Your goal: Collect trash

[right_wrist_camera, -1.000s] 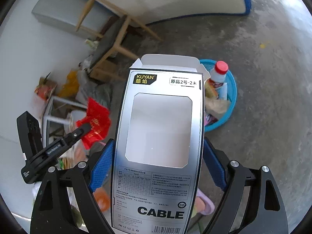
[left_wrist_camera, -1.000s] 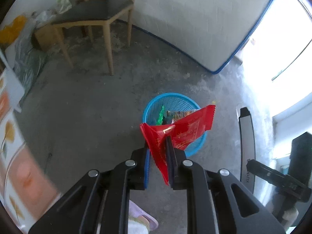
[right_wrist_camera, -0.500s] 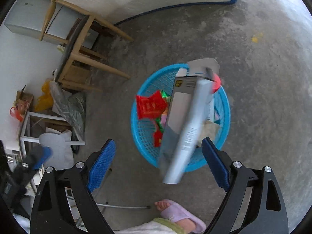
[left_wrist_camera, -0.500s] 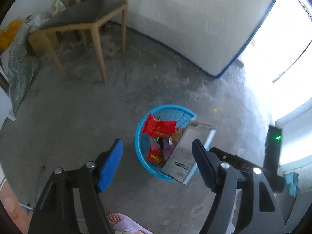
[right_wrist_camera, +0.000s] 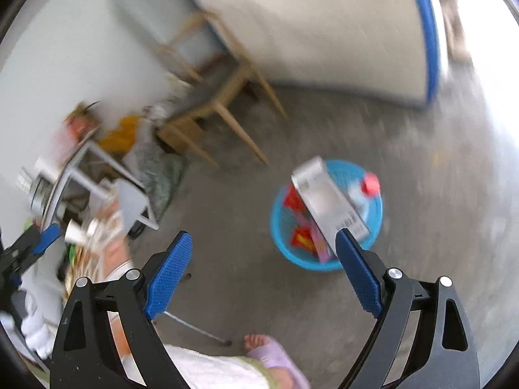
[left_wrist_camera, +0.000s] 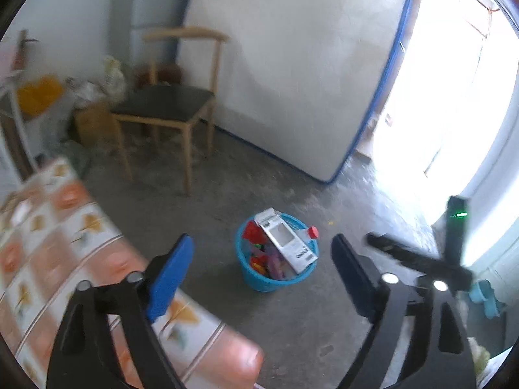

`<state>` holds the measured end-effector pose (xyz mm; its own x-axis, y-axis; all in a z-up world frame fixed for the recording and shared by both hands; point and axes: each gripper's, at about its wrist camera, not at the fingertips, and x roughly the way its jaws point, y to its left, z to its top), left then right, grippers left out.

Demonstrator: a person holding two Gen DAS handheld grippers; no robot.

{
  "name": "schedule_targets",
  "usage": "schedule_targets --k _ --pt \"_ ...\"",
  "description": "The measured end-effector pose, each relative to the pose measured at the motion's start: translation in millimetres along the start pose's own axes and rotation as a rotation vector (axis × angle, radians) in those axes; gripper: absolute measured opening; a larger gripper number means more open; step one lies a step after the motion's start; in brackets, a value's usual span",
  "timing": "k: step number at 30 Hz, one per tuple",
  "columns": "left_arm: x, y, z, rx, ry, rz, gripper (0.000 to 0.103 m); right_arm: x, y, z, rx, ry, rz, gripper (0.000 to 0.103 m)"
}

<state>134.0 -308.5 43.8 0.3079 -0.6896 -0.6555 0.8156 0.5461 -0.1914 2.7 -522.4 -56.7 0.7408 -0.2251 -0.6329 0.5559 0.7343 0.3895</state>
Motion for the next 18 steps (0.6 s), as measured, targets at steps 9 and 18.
schedule_targets --k 9,18 --pt "-128.6 21.5 -68.2 -0.271 -0.182 0.335 0.097 -92.8 93.9 -19.3 -0.28 -0.246 0.007 0.096" --pt "-171.2 13.8 -130.8 -0.268 -0.166 0.706 0.097 -116.4 152.9 -59.4 -0.465 -0.271 -0.015 0.096"
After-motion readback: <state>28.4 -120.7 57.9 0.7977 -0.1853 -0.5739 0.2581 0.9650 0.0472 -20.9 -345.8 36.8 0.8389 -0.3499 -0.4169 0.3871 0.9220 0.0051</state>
